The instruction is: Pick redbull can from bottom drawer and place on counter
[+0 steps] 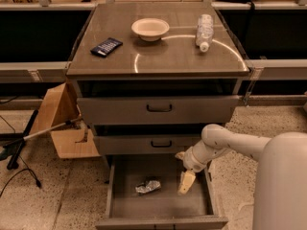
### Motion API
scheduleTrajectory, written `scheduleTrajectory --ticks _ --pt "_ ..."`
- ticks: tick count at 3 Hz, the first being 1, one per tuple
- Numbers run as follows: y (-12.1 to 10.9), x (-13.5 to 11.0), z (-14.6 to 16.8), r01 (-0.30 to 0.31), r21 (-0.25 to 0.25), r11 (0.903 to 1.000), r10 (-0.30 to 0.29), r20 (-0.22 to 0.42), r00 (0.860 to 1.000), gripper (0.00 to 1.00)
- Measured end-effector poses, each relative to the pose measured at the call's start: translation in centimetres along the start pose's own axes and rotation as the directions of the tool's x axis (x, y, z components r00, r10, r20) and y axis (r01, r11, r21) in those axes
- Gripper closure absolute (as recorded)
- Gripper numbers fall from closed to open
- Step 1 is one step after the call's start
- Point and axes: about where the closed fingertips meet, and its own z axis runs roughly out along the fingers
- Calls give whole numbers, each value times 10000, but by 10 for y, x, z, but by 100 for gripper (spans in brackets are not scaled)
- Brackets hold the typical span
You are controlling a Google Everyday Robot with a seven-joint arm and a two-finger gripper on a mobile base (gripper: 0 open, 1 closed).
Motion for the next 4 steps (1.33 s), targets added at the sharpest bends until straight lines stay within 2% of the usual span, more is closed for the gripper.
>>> scheduleTrajectory --ticks 2,3,4 --pt "8 7 23 166 857 9962 -140 -315 9994 0" --pt "8 8 39 443 1523 9873 -375 -475 9982 0" --pt "-22 6 71 480 1902 9806 -377 -577 9976 0"
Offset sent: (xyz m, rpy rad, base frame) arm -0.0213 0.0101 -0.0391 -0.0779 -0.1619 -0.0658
